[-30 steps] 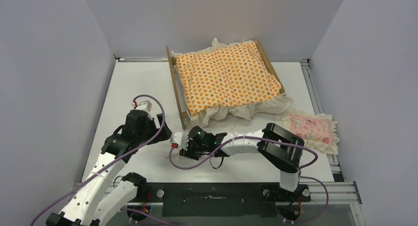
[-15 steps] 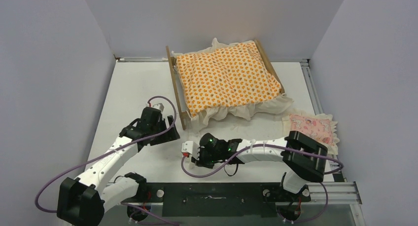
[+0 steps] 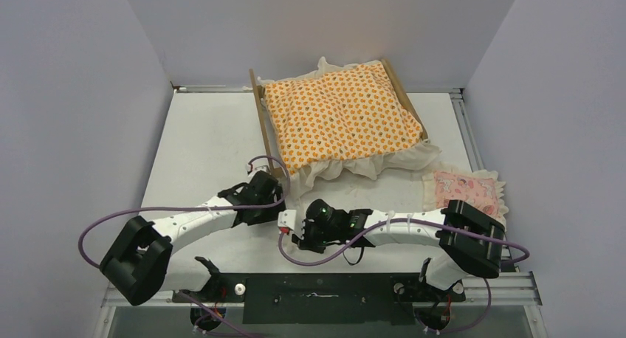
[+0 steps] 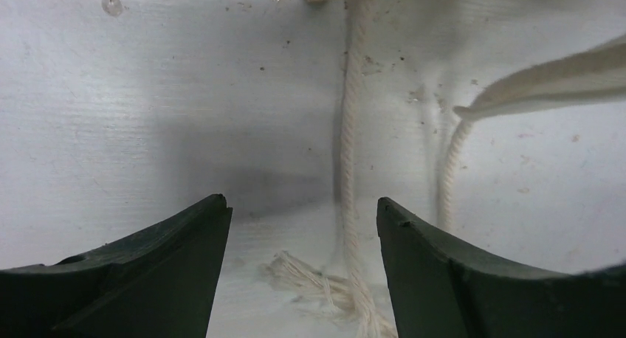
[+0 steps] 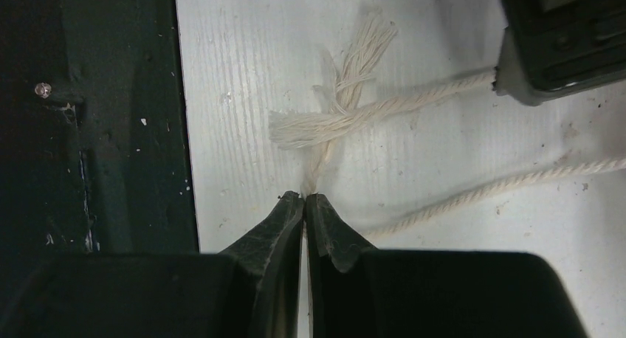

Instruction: Set up the pet bed

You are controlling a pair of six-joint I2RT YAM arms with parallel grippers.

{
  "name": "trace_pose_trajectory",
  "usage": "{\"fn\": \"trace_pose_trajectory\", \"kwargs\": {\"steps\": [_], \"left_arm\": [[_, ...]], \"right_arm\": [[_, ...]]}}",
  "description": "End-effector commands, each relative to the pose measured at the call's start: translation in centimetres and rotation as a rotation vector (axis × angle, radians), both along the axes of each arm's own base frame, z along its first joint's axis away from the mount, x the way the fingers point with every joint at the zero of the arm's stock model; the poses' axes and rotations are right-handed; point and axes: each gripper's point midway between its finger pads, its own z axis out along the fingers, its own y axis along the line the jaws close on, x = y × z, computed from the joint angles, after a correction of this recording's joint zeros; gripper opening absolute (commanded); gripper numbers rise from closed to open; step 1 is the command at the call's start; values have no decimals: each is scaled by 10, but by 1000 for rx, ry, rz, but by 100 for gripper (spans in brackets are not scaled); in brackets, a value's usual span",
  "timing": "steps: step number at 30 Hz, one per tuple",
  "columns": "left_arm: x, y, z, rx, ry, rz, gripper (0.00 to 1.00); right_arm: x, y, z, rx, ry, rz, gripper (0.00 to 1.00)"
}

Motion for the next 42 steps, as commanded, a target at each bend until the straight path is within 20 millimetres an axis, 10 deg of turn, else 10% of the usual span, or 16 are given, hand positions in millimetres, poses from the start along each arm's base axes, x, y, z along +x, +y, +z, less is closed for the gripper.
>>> {"fn": "trace_pose_trajectory", "kwargs": {"steps": [1, 9, 20, 33, 42], "left_arm": [[6, -19, -12, 16, -51, 29, 67], [-19, -18, -45, 120, -40, 100, 54], [-56, 31, -81, 233, 25, 176, 0], [-91, 37, -75, 115, 84, 153, 0], [-87, 35, -21, -35, -2, 219, 19]], "right_arm": [[1, 10, 15, 81, -15, 0, 5], [5, 14, 28, 141, -31, -26, 5], [4, 17, 83, 276, -45, -21, 5], [48, 17, 203, 551, -157, -130, 5], [82, 39, 177, 543, -125, -292, 5]]}}
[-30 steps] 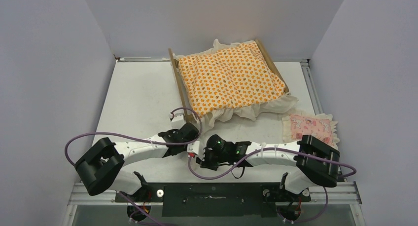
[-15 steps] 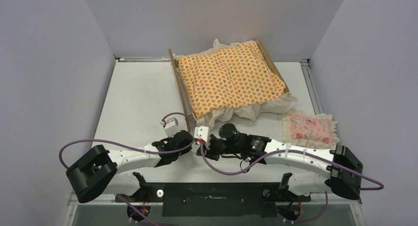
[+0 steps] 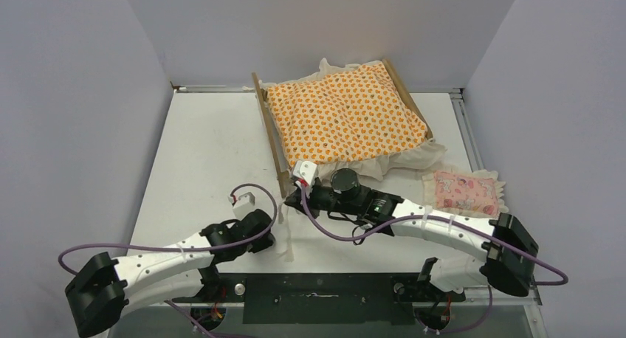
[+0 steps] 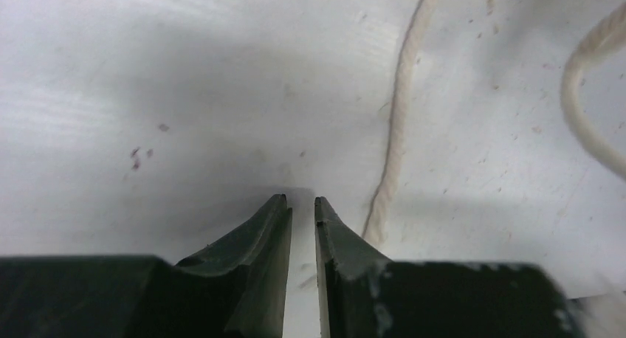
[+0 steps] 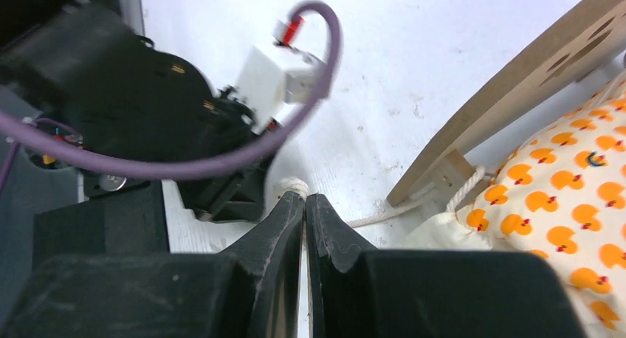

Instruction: Set up the pet bed

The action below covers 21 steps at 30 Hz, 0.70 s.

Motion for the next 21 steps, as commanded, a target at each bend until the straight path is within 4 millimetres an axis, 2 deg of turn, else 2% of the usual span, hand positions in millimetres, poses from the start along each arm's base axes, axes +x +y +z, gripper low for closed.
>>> {"fn": "trace_pose_trajectory", "kwargs": {"steps": [1, 6, 10, 13, 15, 18, 21], "left_arm": [[-22, 36, 8, 63, 52, 55, 23], [-11, 46, 43, 8, -49, 121, 29], [-6, 46, 52, 16, -69, 133, 36], [-3, 45, 53, 29, -66, 137, 40], [0, 44, 54, 34, -76, 143, 44], [5, 42, 54, 30, -95, 143, 47], [10, 40, 60, 32, -117, 137, 49]], "right_arm": [[23, 20, 1, 54, 36, -93, 5], [26, 47, -33, -11, 78, -101, 5], [24, 59, -71, -121, 103, -93, 5], [21, 53, -99, -208, 157, -117, 9], [15, 47, -108, -251, 179, -116, 22], [12, 33, -108, -291, 170, -156, 39], [20, 8, -96, -283, 142, -267, 46]]}}
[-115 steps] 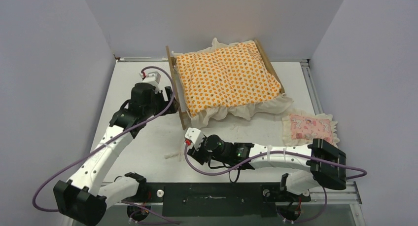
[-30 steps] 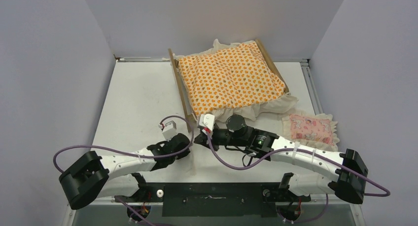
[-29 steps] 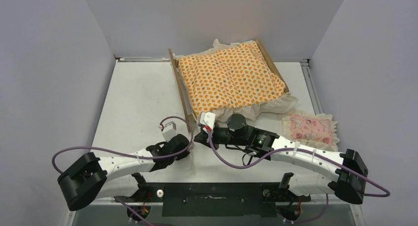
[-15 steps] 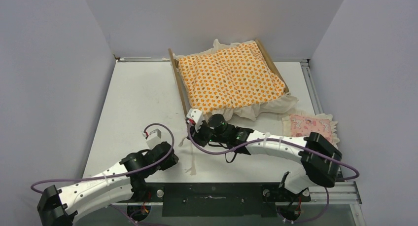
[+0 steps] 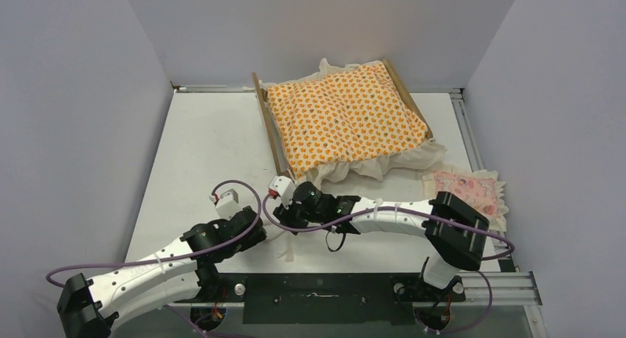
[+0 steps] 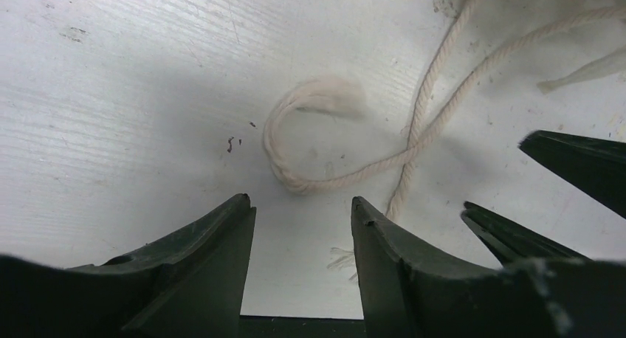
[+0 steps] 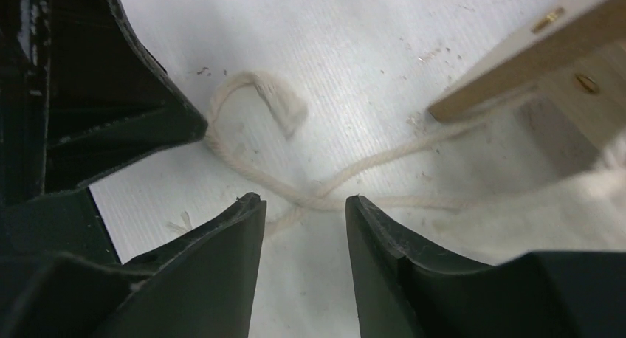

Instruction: Set up the pet bed

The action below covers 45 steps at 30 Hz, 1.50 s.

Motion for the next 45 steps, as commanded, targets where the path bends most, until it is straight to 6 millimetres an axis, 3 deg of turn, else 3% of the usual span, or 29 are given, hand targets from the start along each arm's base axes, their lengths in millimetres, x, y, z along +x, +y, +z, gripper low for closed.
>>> {"fn": "trace_pose_trajectory", "kwargs": {"steps": [1, 5, 12, 20, 23, 26, 29, 36, 45], "left_arm": [[19, -7, 24, -16, -80, 11, 50], [31, -11, 30, -10, -95, -9, 54], [62, -27, 39, -94, -110, -52, 55], [74, -40, 41, -86, -111, -104, 56], [77, -45, 38, -89, -107, -121, 56], [80, -52, 34, -97, -105, -138, 56], [84, -57, 27, -95, -96, -144, 57], [91, -70, 12, -84, -103, -134, 58], [83, -74, -13, 55, -143, -46, 53]], "right_arm": [[10, -26, 40, 42, -85, -149, 47], [-11, -34, 23, 53, -70, -209, 49], [-45, -15, -7, 99, -46, -280, 52], [-55, -20, -51, 23, -72, -344, 53], [-57, -33, -62, -22, -67, -356, 45], [-63, -44, -62, -22, -45, -340, 19], [-72, -46, -57, -3, -18, -292, 6], [-91, -38, -57, 41, 58, -195, 5], [-95, -34, -53, 81, 77, -173, 5]]}}
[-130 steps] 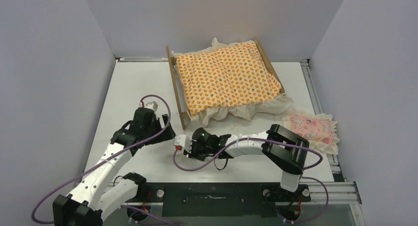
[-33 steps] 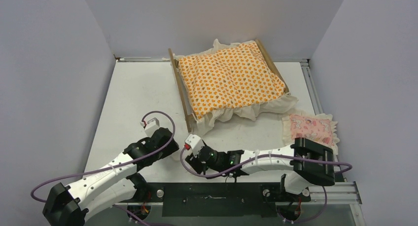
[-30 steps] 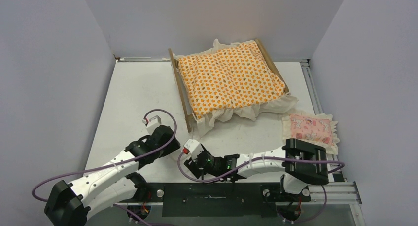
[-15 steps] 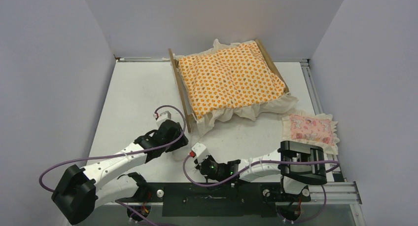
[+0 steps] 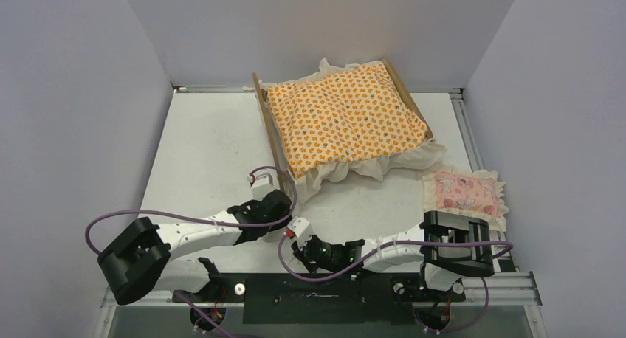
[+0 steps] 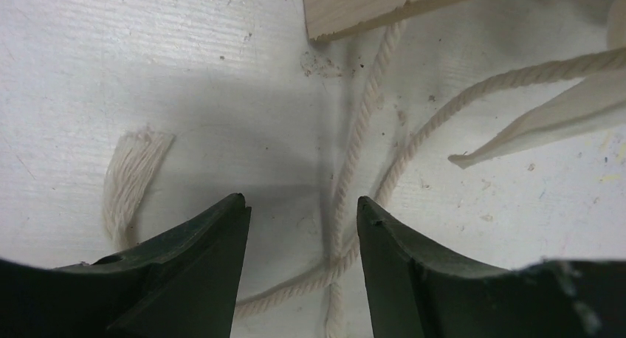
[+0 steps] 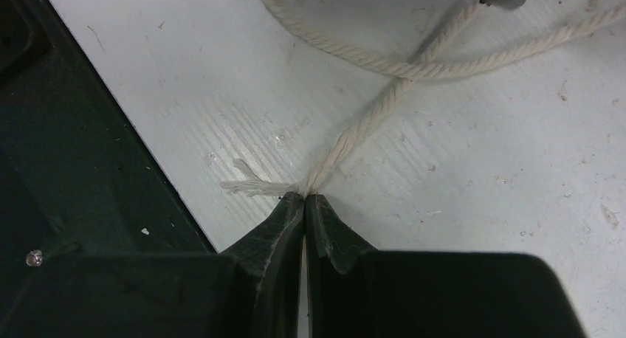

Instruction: Set up the pet bed

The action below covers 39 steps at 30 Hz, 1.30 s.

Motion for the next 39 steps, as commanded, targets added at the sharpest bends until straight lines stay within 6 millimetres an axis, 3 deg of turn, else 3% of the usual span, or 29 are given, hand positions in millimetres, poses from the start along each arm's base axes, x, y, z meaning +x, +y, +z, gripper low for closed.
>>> {"fn": "trace_pose_trajectory", "kwargs": {"steps": [1, 10, 15, 18, 21, 25, 26, 30, 39], "left_arm": [[15, -4, 8, 4, -108, 105, 51], [13, -9, -18, 32, -76, 132, 48], [11, -24, -7, 6, -118, 108, 49], [11, -19, -10, 23, -111, 138, 47], [7, -13, -19, 55, -86, 159, 35], [3, -7, -24, 64, -73, 167, 5], [3, -7, -22, 60, -76, 166, 0], [4, -11, -7, -7, -117, 135, 0], [-8, -16, 7, -176, -141, 95, 0]], "right_arm": [[-7, 8, 14, 79, 17, 34, 5], [-11, 4, 16, 101, 30, 58, 5], [-10, 5, 19, 104, 22, 68, 5], [-10, 6, 22, 112, 21, 72, 5], [-10, 6, 25, 119, 18, 77, 5], [-6, 2, 35, 129, 9, 66, 5], [-2, 0, 38, 132, 7, 56, 5], [20, -5, 61, 197, 9, -4, 5], [100, 6, 110, 308, -30, -152, 5]]}}
